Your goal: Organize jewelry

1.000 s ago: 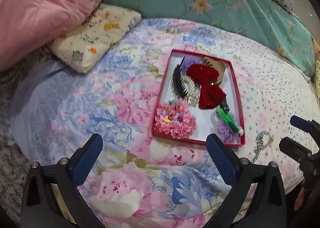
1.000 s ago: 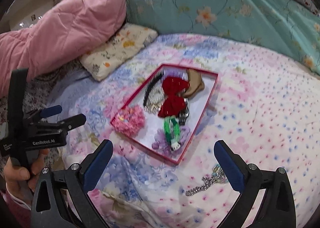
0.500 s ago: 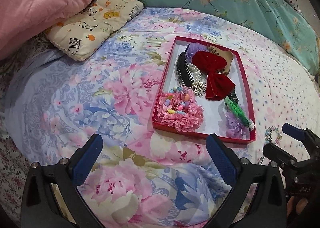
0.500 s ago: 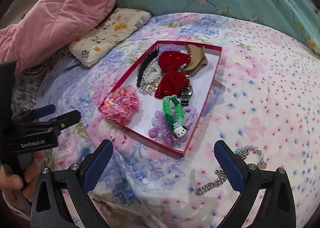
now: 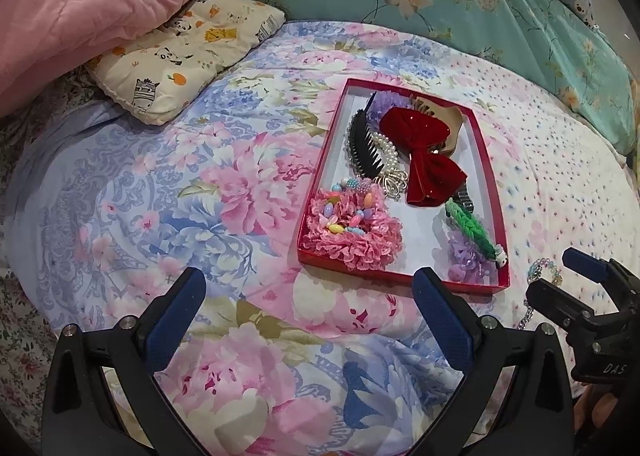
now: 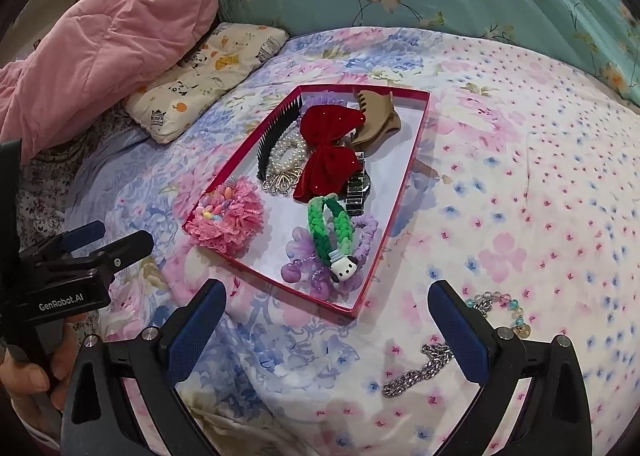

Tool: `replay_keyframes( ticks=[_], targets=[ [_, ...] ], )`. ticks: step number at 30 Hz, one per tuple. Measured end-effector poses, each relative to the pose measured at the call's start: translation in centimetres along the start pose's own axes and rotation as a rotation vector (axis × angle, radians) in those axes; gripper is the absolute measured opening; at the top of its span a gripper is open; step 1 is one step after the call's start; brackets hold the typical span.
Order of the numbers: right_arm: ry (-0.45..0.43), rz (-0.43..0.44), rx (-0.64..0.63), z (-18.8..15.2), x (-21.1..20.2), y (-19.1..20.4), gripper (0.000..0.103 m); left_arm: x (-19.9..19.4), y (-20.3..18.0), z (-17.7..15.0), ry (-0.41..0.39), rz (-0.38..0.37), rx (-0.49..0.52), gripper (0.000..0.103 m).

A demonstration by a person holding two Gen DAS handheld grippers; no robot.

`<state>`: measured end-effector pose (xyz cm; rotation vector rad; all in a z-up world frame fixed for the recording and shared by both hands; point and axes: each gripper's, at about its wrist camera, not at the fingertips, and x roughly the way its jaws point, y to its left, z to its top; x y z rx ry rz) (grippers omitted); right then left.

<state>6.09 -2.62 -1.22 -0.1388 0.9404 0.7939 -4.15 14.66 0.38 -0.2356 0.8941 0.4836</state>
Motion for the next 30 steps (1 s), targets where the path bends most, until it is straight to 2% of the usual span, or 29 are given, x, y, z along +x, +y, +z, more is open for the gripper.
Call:
replay_keyframes(
  ticks=[30],
  targets=[
    [-0.021, 0.01, -0.012, 0.29, -0.72, 0.64, 0.102, -0.34, -0.34, -0.12, 0.0, 0.008, 0.017, 0.103]
  ],
)
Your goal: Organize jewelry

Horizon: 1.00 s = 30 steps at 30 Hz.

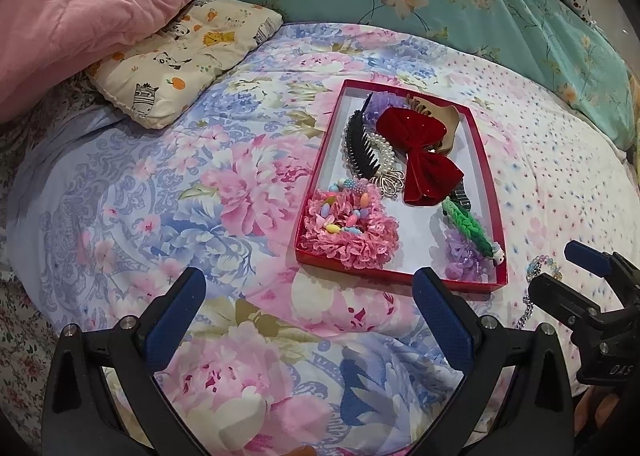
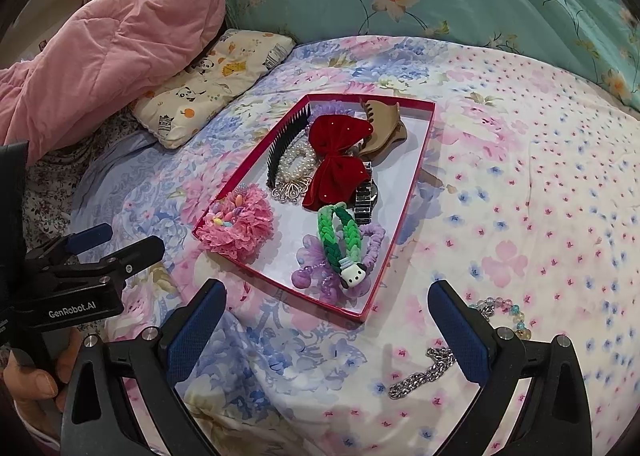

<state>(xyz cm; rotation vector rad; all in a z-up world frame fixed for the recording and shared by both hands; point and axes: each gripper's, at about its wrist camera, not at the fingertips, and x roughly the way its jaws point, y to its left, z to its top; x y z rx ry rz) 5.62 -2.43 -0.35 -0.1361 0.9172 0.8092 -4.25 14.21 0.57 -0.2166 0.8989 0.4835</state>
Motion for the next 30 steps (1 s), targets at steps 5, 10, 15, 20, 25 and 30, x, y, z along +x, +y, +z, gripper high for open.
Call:
replay_keyframes(
  ticks=[5, 10, 15, 20, 25, 30],
  targets=[
    [-0.001, 0.001, 0.001, -0.01, -0.07, 0.01, 0.102, 0.03, -0.03, -0.01, 0.002, 0.0, 0.002, 0.103],
    [-0.001, 0.003, 0.001, 0.02, -0.07, 0.06, 0.102, 0.0, -0.09, 0.01, 0.002, 0.0, 0.001, 0.103],
    [-0.003, 0.001, 0.001, -0.01, -0.13, 0.03, 0.102, 0.08, -0.11, -0.01, 0.004, 0.002, 0.002, 0.103],
    [-0.004, -0.001, 0.003, 0.03, -0.19, 0.07, 0.102, 0.22, -0.1, -0.11, 0.006, 0.007, 0.006, 0.103],
    [-0.009, -0.004, 0.0, 0.05, -0.24, 0.15, 0.102, 0.32, -0.07, -0.11, 0.006, 0.011, 0.007, 0.103],
    [-0.01, -0.003, 0.0, 0.06, -0.28, 0.29, 0.102, 0.18, -0.04, -0.11, 0.0, 0.009, 0.011, 0.103]
  ],
)
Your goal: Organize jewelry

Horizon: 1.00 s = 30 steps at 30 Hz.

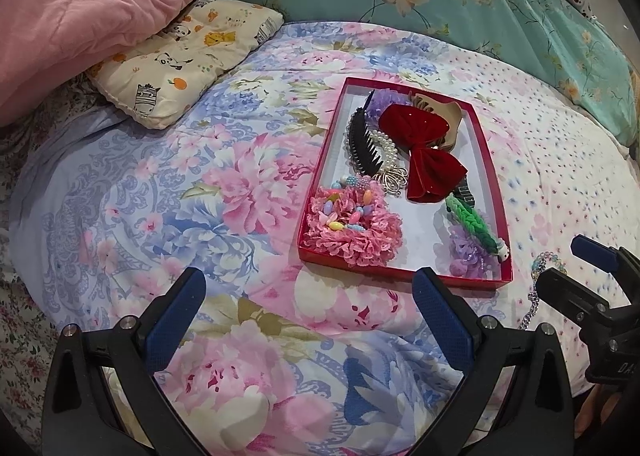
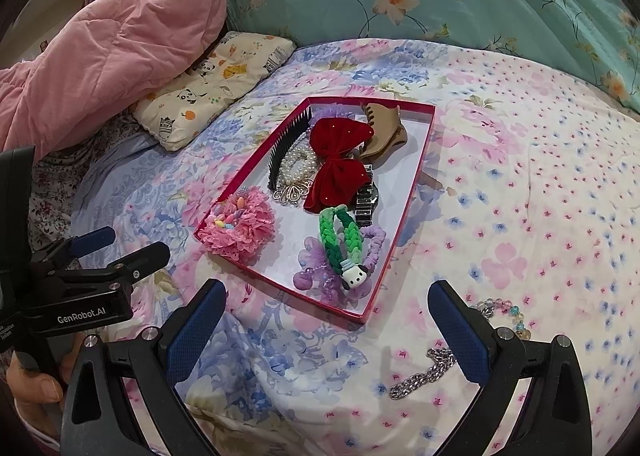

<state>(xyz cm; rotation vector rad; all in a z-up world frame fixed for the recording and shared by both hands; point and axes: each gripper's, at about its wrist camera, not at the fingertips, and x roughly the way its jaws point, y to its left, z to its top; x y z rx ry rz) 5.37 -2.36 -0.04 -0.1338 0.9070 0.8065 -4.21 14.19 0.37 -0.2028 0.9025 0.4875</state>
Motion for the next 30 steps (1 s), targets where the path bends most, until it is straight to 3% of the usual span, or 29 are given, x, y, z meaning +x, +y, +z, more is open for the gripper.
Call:
replay_keyframes(
  ticks=[30],
  targets=[
    [-0.004, 0.003, -0.006, 0.11, -0.2, 0.43, 0.102, -0.18, -0.17, 0.06, 0.002, -0.001, 0.005, 0.103]
  ],
)
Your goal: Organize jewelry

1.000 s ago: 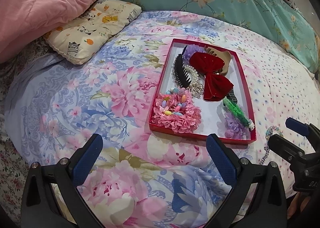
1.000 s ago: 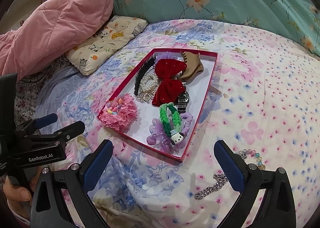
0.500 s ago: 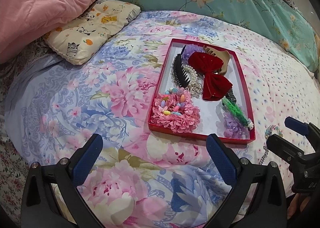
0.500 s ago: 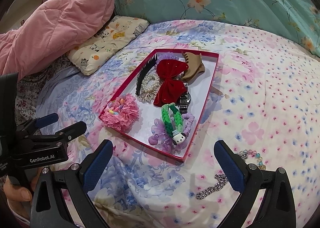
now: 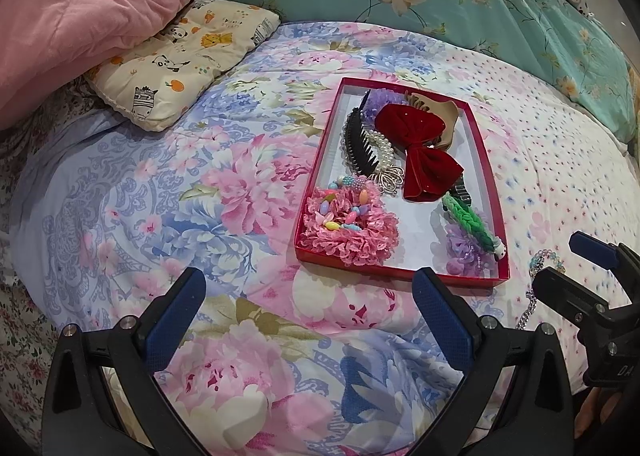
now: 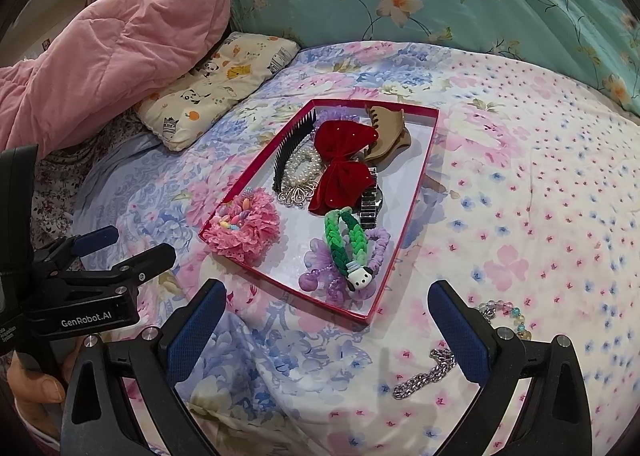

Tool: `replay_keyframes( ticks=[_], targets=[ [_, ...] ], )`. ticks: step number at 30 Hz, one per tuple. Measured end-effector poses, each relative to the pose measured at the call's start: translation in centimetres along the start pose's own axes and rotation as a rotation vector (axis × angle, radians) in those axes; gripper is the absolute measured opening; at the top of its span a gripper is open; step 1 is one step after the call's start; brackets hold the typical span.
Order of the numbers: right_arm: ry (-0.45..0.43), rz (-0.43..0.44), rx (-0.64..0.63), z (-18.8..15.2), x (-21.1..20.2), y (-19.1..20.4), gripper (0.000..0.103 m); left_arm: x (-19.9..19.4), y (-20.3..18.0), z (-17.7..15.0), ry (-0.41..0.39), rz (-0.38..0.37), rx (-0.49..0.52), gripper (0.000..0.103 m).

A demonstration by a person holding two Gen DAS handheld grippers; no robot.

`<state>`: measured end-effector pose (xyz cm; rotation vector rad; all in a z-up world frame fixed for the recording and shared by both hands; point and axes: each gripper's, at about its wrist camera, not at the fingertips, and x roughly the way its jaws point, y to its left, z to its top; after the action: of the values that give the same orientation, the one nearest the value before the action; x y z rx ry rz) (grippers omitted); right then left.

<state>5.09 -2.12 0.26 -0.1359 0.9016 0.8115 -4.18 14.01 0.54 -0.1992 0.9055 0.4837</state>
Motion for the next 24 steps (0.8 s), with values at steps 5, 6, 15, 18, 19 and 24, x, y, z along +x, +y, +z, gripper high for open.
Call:
replay_keyframes(
  ticks=[5, 6, 15, 18, 19, 24],
  targets=[
    [0.0, -0.001, 0.001, 0.0, 0.0, 0.0, 0.102, 0.0, -0.1, 0.0, -0.001, 0.0, 0.002, 0.103],
    [-0.001, -0.001, 0.001, 0.0, 0.0, 0.1, 0.102, 0.0, -0.1, 0.0, 0.0, 0.001, 0.002, 0.103],
    [-0.005, 0.003, 0.007, 0.0, -0.1, -0.3, 0.102, 0.3, -0.2, 0.1, 0.008, -0.003, 0.005, 0.103],
    [-0.006, 0.003, 0.009, 0.1, -0.1, -0.5, 0.102, 0.4, -0.2, 0.2, 0.012, -0.006, 0.007, 0.103],
    [-0.006, 0.004, 0.011, 0.1, -0.1, -0.6, 0.102, 0.5, -0.2, 0.2, 0.013, -0.008, 0.008, 0.103],
    [-0.007, 0.004, 0.022, 0.2, -0.2, -1.1, 0.102, 0.8, -0.5, 0.4, 0.02, -0.008, 0.017, 0.103]
  ],
)
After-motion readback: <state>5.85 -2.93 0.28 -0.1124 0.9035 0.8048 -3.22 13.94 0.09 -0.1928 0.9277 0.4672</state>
